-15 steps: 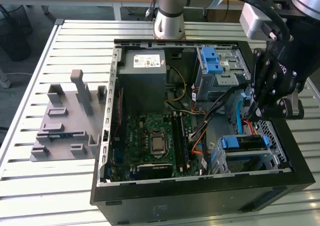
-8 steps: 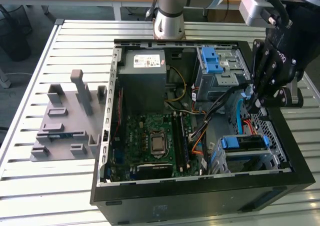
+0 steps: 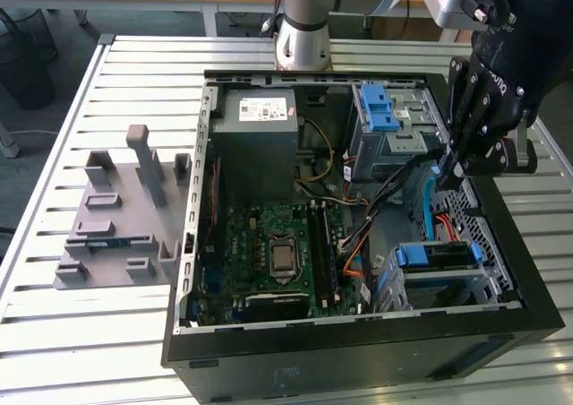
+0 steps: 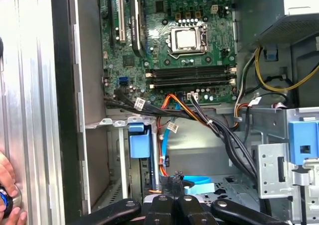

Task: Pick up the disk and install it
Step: 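Insert the second disk wire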

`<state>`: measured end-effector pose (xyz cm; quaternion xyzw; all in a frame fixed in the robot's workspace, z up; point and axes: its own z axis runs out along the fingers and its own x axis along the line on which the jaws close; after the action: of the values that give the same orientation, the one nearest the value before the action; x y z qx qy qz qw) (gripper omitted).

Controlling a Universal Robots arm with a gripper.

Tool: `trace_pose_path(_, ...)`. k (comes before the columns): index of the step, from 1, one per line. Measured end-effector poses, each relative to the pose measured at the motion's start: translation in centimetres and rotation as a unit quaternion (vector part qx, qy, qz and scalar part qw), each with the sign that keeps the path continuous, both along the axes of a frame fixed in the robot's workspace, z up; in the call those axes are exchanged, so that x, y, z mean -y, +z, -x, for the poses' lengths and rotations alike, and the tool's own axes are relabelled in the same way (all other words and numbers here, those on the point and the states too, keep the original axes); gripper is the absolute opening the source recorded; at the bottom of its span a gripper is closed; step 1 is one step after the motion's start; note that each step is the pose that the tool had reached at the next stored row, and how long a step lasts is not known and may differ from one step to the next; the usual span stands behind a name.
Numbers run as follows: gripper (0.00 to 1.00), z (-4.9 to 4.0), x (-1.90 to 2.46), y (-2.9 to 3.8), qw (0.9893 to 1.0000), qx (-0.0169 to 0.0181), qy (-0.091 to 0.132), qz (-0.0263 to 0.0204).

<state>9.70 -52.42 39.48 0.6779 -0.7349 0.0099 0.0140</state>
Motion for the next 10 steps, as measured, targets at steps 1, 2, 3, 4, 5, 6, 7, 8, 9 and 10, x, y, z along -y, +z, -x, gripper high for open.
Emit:
trace_pose_path(1, 0.11, 0.00, -0.15, 0.00, 1.0000, 0.0000, 0.000, 0.0000)
trace_pose_path(2, 0.11, 0.00, -0.29, 0.00, 1.0000, 0.0000, 0.000, 0.0000)
trace_pose_path(3, 0.11, 0.00, -0.42, -0.01, 1.0000, 0.0000, 0.000, 0.0000)
trace_pose_path(4, 0.11, 0.00, -0.51, -0.02, 1.0000, 0.0000, 0.000, 0.0000)
trace_pose_path(5, 0.11, 0.00, -0.58, -0.05, 1.0000, 0.0000, 0.000, 0.0000)
trace_pose_path(6, 0.11, 0.00, -0.63, -0.10, 1.0000, 0.0000, 0.000, -0.0001)
trace_pose_path(7, 0.11, 0.00, -0.67, -0.17, 1.0000, 0.0000, 0.000, -0.0001)
trace_pose_path(8, 0.11, 0.00, -0.70, -0.22, 1.0000, 0.0000, 0.000, -0.0001)
trace_pose_path(9, 0.11, 0.00, -0.71, -0.29, 1.0000, 0.0000, 0.000, -0.0001)
trace_pose_path(10, 0.11, 0.00, -0.73, -0.36, 1.0000, 0.0000, 0.000, 0.0000)
